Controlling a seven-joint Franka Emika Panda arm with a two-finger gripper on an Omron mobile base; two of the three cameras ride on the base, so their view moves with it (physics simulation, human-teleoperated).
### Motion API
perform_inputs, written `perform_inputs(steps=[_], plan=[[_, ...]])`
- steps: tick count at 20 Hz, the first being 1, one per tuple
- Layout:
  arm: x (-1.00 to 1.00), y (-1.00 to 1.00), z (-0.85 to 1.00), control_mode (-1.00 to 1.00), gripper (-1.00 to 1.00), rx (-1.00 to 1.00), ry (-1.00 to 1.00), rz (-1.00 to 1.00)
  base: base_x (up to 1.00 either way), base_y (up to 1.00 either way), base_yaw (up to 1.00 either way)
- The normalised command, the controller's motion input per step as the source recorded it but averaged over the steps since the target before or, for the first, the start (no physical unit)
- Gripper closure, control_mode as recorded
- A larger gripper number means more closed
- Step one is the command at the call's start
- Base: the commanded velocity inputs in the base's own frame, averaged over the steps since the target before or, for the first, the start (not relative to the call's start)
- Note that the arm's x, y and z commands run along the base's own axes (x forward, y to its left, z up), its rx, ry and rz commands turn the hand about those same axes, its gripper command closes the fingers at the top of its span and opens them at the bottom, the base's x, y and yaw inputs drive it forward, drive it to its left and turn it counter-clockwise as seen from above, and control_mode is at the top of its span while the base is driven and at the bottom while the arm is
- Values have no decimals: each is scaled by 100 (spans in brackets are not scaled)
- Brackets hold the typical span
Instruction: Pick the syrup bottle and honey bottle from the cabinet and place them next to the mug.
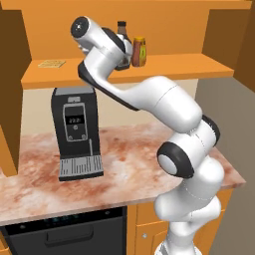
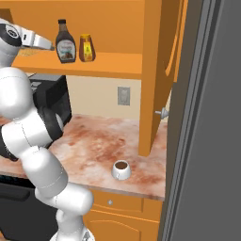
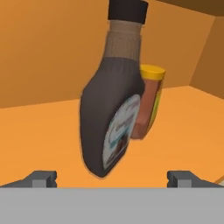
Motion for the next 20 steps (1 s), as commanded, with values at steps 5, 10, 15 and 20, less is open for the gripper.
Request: perform_inputs(steps=[5, 10, 15, 20], plan=[[3, 2, -6, -100, -100, 0, 0, 0, 0, 0, 0], [20, 0, -2, -100, -100, 0, 0, 0, 0, 0, 0], [29, 0, -3, -100, -100, 0, 0, 0, 0, 0, 0], [19, 0, 0, -100, -100, 0, 0, 0, 0, 0, 0]])
